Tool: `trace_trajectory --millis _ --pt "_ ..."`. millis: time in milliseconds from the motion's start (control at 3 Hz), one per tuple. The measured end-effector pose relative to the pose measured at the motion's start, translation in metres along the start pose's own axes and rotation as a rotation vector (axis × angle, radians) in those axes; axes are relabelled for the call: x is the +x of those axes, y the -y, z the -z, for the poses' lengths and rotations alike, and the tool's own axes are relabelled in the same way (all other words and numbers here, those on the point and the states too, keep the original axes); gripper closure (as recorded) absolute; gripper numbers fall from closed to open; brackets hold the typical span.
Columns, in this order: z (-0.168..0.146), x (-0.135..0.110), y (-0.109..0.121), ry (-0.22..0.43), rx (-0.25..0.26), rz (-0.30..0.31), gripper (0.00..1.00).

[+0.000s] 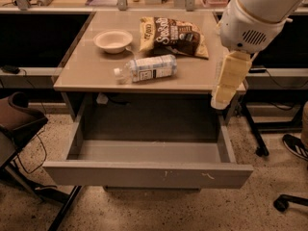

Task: Place blue plastic bottle into top drawer

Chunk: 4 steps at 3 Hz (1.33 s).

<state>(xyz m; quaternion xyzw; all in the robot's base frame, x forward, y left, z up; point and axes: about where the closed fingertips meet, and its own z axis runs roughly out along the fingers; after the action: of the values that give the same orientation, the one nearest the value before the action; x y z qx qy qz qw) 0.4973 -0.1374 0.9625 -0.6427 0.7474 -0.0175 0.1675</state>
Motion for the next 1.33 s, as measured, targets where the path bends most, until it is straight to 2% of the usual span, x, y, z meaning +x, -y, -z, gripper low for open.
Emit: trace_trajectory --millis 333,667,1000,1333 --pt "-0.019 -0.029 0.020 0.041 0.023 0.051 0.00" --pt "-0.046 -0.080 0.047 0.099 0.028 0.134 0.00" --pt "-0.075 -0.122 0.068 0.117 -0.001 0.220 0.00" --pt "-0.105 -0.146 0.073 0.135 -0.072 0.284 0.00"
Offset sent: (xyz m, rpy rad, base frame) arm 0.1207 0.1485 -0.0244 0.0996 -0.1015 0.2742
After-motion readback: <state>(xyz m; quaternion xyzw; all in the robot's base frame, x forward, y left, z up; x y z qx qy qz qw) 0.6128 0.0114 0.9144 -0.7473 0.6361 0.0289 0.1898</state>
